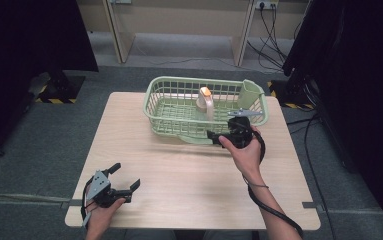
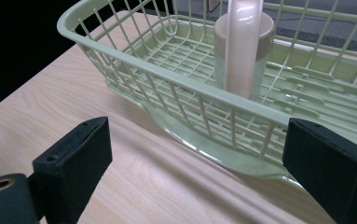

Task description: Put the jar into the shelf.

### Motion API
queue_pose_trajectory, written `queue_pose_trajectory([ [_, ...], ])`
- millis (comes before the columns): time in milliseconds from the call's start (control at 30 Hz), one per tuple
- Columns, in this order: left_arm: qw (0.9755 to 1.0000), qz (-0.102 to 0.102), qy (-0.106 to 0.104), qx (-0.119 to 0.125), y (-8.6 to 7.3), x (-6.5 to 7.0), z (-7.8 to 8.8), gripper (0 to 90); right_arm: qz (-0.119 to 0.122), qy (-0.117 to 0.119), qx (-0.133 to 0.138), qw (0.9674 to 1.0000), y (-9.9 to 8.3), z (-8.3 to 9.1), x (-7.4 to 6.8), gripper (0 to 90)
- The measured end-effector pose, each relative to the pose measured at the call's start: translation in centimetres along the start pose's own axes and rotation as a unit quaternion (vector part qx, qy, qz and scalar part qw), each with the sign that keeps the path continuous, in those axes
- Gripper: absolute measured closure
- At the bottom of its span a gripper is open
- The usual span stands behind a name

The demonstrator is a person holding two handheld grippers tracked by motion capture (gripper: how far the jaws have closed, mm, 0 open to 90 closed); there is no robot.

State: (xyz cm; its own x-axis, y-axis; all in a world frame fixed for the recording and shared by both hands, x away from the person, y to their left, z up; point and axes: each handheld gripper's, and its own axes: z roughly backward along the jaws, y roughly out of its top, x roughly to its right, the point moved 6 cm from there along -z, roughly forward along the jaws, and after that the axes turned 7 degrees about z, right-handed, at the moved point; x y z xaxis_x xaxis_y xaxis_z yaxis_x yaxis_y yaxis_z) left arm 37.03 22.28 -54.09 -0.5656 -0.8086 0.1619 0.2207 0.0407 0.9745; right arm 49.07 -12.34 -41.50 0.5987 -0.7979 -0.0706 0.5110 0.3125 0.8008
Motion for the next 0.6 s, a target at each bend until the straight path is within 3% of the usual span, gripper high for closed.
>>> queue_pose_trajectory([
  [600,1.0,0.0,0.001,0.001,0.0,0.0,0.0,1.9,-0.003,-0.005,0.004,1.0,-2.6,1.7,0.2,8.4],
])
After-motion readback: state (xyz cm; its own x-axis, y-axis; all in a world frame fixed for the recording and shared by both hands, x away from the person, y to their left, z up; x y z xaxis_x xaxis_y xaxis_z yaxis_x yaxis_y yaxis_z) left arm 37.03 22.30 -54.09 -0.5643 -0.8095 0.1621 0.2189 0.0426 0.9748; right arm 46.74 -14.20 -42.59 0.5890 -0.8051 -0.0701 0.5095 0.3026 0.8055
